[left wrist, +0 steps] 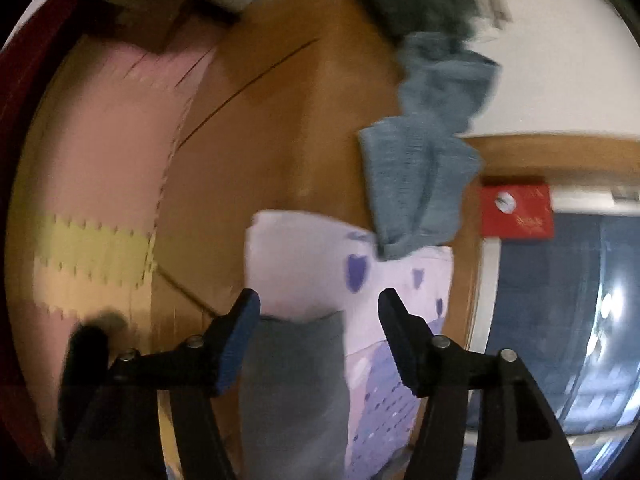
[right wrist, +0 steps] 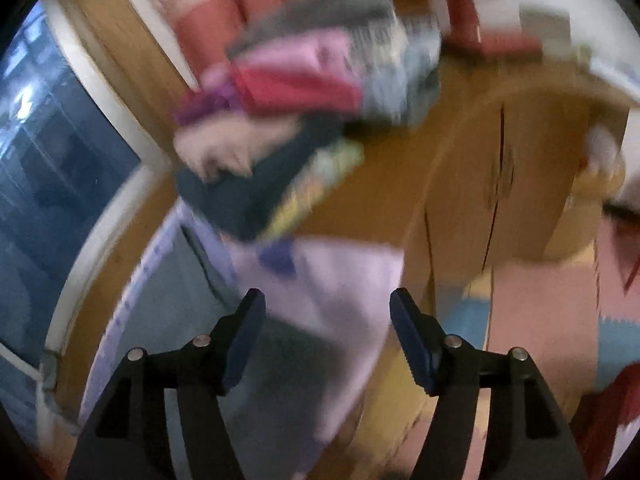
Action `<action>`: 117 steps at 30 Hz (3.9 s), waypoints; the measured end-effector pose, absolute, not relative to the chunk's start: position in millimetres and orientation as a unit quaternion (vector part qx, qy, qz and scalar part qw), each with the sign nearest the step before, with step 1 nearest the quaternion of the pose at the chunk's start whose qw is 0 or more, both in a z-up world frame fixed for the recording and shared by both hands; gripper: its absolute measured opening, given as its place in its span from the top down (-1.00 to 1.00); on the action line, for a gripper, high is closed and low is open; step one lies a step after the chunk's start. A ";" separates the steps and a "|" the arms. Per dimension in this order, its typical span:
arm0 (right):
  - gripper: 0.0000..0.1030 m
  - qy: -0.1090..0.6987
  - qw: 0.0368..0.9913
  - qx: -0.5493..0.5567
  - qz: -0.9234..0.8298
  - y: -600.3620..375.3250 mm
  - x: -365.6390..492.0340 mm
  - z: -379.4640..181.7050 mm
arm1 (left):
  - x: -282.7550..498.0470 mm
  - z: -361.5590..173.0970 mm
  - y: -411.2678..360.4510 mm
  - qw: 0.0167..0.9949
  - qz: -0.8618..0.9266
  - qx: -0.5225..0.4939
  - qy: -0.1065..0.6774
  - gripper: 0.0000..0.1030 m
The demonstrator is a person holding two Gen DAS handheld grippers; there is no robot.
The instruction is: Fold clothes
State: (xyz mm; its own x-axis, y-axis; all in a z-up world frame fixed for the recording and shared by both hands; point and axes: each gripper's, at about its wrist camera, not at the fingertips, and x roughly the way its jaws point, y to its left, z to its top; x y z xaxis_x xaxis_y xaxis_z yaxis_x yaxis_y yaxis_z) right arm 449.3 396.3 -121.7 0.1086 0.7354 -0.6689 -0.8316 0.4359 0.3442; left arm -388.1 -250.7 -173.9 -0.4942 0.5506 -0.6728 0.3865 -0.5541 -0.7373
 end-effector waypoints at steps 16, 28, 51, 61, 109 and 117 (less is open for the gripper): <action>-0.33 0.394 0.630 -0.186 0.643 420.0 283.7 -141.9 | -388.4 -199.8 2.9 0.288 0.700 -0.629 -0.178 -0.21; -0.29 0.500 0.310 -0.167 0.791 500.0 185.6 -172.4 | -307.2 -191.3 343.9 0.428 0.571 -0.689 -0.128 -0.41; -0.29 0.604 0.215 -0.186 0.745 493.1 138.1 -203.4 | -311.8 -63.5 196.4 0.388 0.698 -0.563 -0.214 0.30; -0.29 0.606 0.193 -0.202 0.744 478.4 122.2 -201.5 | -337.5 -94.5 165.9 0.370 0.719 -0.564 -0.167 -0.67; 0.01 0.541 0.144 -0.344 0.754 509.6 -53.6 -153.2 | -224.7 -95.4 391.5 0.517 0.654 -0.267 0.483 0.57; 0.01 0.514 0.166 -0.370 0.756 499.7 -51.4 -170.5 | -342.6 -108.5 268.1 0.438 0.767 -0.457 0.107 -0.67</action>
